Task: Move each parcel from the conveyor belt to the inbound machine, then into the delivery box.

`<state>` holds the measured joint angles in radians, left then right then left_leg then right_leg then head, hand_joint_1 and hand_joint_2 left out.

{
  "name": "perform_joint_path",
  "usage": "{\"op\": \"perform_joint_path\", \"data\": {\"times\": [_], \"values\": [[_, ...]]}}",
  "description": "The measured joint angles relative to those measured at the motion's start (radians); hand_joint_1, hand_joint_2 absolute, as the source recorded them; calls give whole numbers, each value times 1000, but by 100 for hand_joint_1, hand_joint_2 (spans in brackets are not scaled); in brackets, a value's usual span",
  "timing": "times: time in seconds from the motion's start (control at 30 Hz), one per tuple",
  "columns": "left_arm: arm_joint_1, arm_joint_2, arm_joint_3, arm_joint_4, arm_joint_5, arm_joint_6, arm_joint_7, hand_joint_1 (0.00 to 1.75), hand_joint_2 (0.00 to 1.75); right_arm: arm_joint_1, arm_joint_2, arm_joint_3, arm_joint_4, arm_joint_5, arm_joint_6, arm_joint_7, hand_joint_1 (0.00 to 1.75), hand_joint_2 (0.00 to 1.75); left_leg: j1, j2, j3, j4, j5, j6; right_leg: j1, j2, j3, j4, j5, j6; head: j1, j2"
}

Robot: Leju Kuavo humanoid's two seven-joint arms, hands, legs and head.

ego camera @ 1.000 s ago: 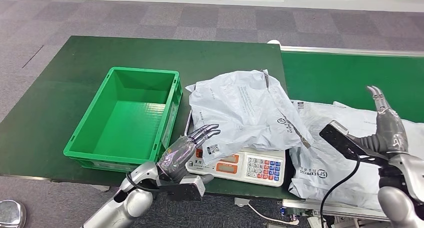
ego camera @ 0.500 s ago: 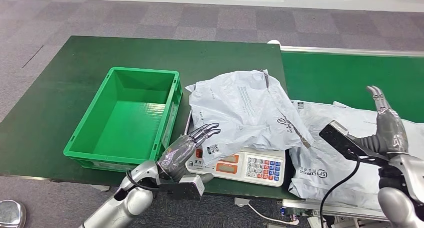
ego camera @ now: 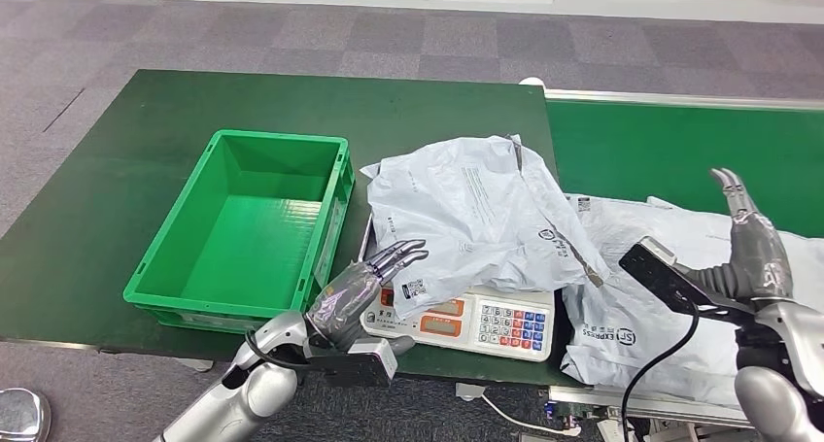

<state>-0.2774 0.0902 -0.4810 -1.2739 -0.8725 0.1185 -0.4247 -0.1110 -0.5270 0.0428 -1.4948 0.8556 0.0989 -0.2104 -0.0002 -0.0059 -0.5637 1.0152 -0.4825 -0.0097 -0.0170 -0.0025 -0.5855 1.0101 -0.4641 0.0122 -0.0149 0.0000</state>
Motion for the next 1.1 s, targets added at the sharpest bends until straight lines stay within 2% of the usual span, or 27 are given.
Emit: {"op": "perform_joint_path", "data": {"times": [0.5, 0.83, 1.1], "values": [[-2, -12, 0, -23, -30, 47, -5, 0, 175, -12, -1, 0, 2, -8, 2, -13, 0, 175, 0, 0, 0, 0, 0, 0, 0, 0, 0, 0, 0, 0, 0, 0], [-39, -33, -13, -45, -246, 173, 45, 0, 175, -34, 27, 2, 8, 17, -8, -12, 0, 175, 0, 0, 0, 0, 0, -1, 0, 0, 0, 0, 0, 0, 0, 0], [-88, -51, -52, -41, -287, 131, 101, 0, 175, -42, 42, 3, 17, 21, -15, -12, 0, 175, 0, 0, 0, 0, 0, 0, 0, 0, 0, 0, 0, 0, 0, 0]]}}
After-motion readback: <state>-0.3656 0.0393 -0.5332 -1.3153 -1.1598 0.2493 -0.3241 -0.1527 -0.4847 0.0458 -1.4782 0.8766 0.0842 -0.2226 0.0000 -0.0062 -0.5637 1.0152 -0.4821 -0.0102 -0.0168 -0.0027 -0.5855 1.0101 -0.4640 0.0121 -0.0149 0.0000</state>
